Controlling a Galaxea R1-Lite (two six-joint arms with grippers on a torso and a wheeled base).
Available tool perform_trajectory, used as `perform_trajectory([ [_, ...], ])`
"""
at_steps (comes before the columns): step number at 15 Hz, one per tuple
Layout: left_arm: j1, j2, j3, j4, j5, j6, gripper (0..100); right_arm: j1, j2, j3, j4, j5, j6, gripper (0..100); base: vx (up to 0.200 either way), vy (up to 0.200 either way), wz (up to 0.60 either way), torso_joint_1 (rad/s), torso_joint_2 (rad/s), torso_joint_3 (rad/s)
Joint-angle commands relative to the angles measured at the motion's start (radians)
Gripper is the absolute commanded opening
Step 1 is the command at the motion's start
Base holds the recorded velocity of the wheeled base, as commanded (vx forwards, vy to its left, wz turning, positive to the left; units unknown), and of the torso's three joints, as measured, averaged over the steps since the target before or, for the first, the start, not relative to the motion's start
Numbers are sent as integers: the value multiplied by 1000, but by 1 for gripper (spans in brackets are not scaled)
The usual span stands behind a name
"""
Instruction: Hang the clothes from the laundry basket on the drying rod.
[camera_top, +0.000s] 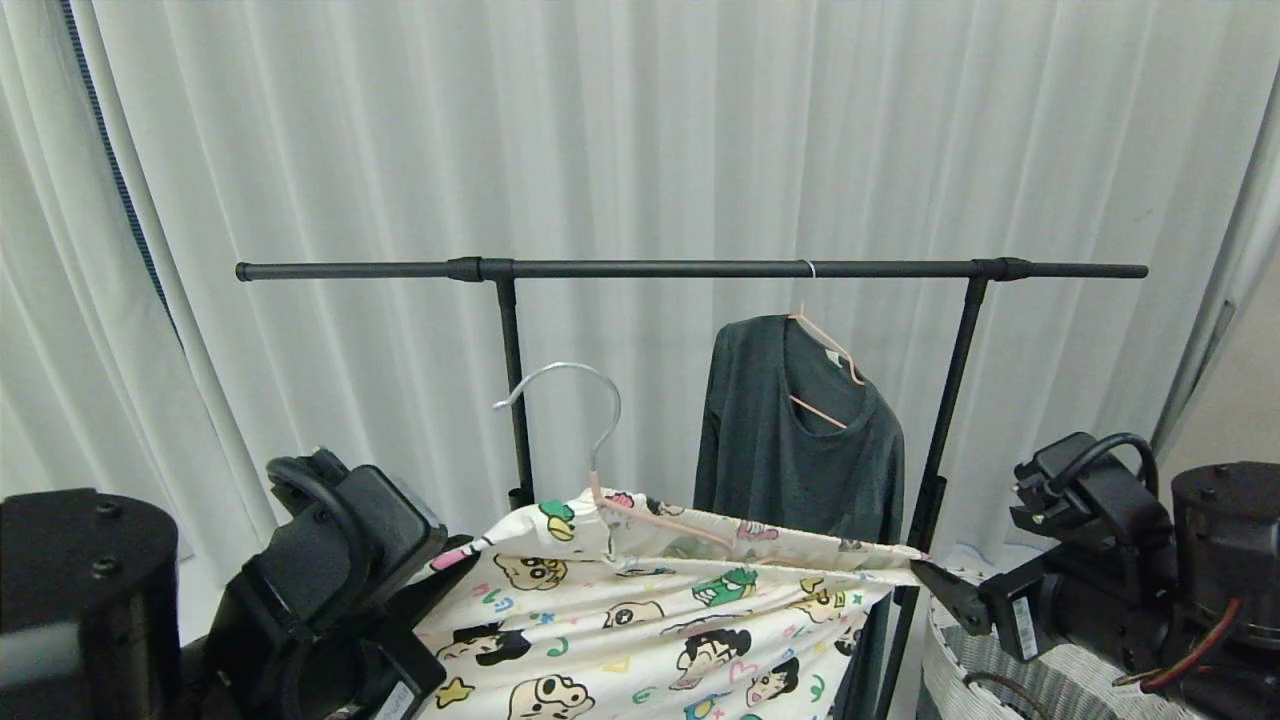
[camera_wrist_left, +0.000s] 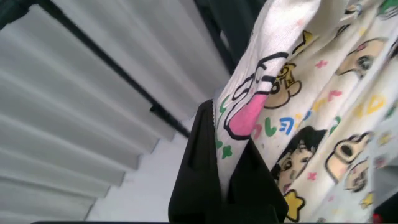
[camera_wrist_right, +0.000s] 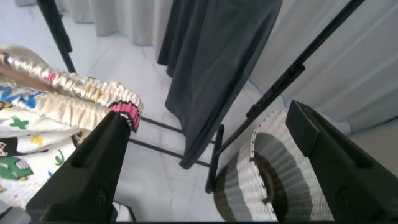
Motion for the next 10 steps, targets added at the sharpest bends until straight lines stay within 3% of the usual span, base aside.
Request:
perform_trajectory([
  [1,19,5,25,1,16,26,0,43,-81,-7,2,85,-22,100,0,0,0,0,0,0],
  [4,19,19,3,-2,16,-6,0,181,-202,-43,106,289,-21,100,0,0,0,0,0,0],
  [6,0,16,5,-4,14,-56,0,212,-230,-89,178,393,-19,100,0,0,0,0,0,0],
  [8,-72,14,6,-14,14,-128,0,216,-199,-149,235,440,-27,100,0,0,0,0,0,0],
  [10,-144,16,12,-25,14,-143,0,238,-132,-186,238,442,-69,100,0,0,0,0,0,0],
])
